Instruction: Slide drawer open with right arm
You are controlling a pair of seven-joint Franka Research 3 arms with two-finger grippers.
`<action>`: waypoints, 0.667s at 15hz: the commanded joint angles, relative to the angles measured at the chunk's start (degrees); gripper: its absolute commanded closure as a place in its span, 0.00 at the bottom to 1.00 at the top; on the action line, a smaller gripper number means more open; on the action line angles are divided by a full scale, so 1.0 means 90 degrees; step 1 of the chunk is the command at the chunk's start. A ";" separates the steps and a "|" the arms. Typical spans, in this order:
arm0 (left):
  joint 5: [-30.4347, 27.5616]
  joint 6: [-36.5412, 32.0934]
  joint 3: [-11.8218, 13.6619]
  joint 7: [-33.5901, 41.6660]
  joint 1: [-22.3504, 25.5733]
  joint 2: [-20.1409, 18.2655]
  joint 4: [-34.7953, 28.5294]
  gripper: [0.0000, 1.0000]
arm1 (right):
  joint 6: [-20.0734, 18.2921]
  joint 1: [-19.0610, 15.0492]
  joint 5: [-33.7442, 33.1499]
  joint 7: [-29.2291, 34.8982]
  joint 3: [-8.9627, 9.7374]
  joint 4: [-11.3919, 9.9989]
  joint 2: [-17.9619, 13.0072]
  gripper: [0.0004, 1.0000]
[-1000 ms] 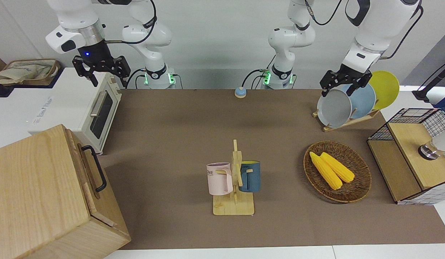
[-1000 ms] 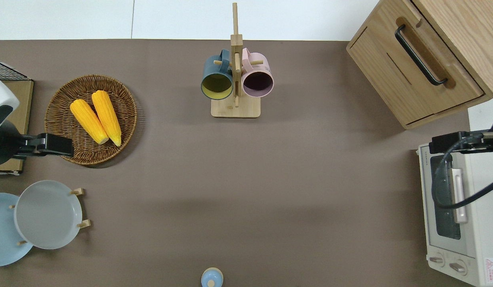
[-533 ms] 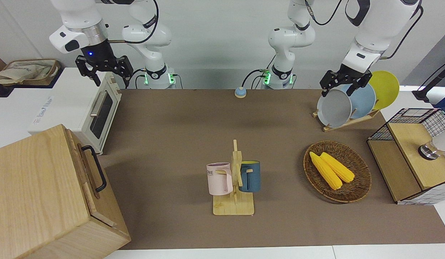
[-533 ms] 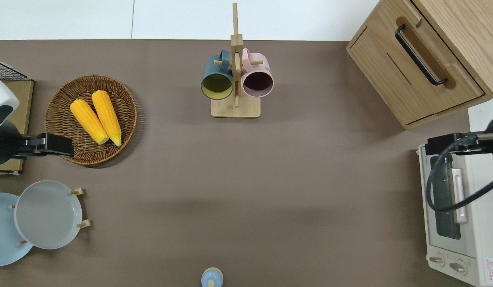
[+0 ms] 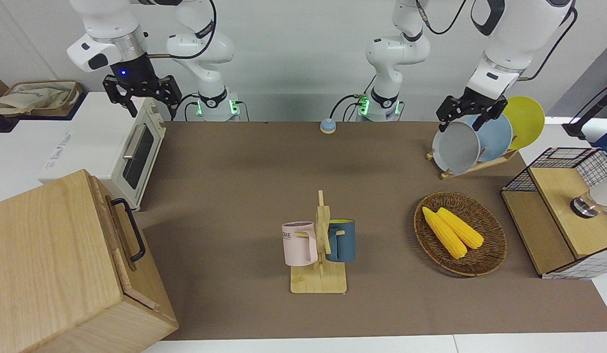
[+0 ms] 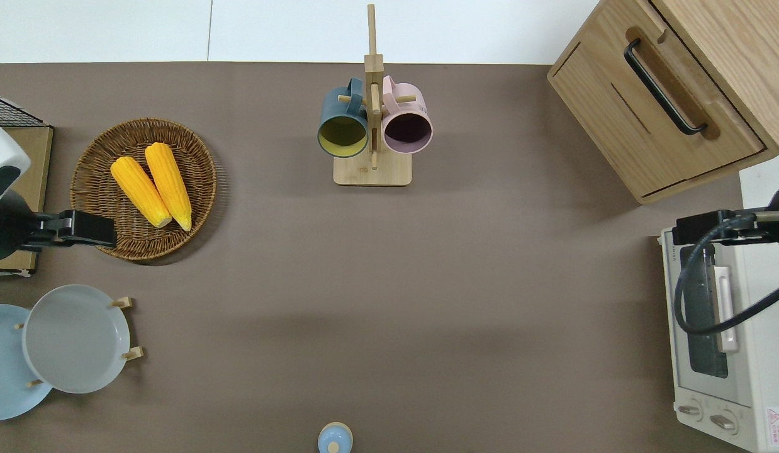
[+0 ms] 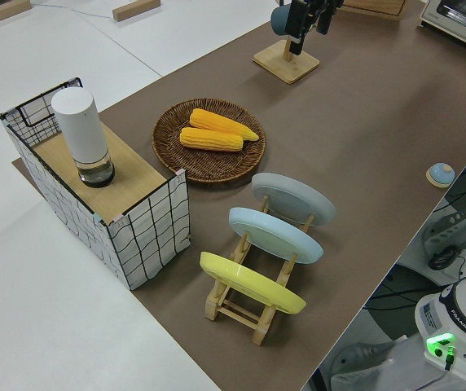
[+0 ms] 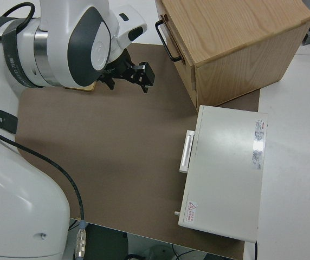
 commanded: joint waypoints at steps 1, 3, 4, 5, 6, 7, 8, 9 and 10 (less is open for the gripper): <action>0.0082 -0.0030 0.0013 0.0044 -0.0030 -0.0047 0.0004 0.00 | 0.0048 -0.0029 -0.0012 0.0093 0.0087 -0.0177 -0.0143 0.01; 0.0082 -0.0030 0.0023 0.0045 -0.0030 -0.0056 0.0004 0.00 | 0.0068 -0.0039 -0.0032 0.0103 0.0184 -0.0197 -0.0143 0.01; 0.0082 -0.0030 0.0023 0.0045 -0.0030 -0.0047 0.0004 0.00 | 0.0087 -0.0029 -0.0051 0.0151 0.0194 -0.0216 -0.0143 0.01; 0.0082 -0.0030 0.0023 0.0045 -0.0030 -0.0056 0.0004 0.00 | 0.0146 -0.0029 -0.0148 0.0258 0.0204 -0.0255 -0.0134 0.01; 0.0082 -0.0030 0.0023 0.0045 -0.0040 -0.0056 0.0004 0.00 | 0.0253 0.0048 -0.0246 0.0404 0.0281 -0.0314 -0.0124 0.01; 0.0082 -0.0030 0.0013 0.0045 -0.0031 -0.0047 0.0004 0.00 | 0.0408 0.0098 -0.0324 0.0541 0.0331 -0.0421 -0.0124 0.01; 0.0082 -0.0039 0.0023 0.0045 -0.0040 -0.0056 0.0004 0.00 | 0.0497 0.0108 -0.0383 0.0629 0.0331 -0.0480 -0.0124 0.01; 0.0082 -0.0030 0.0023 0.0045 -0.0031 -0.0047 0.0004 0.00 | 0.0527 0.0118 -0.0490 0.0640 0.0350 -0.0500 -0.0114 0.01; 0.0082 -0.0030 0.0023 0.0045 -0.0030 -0.0047 0.0004 0.00 | 0.0595 0.0127 -0.0723 0.0649 0.0457 -0.0519 -0.0085 0.01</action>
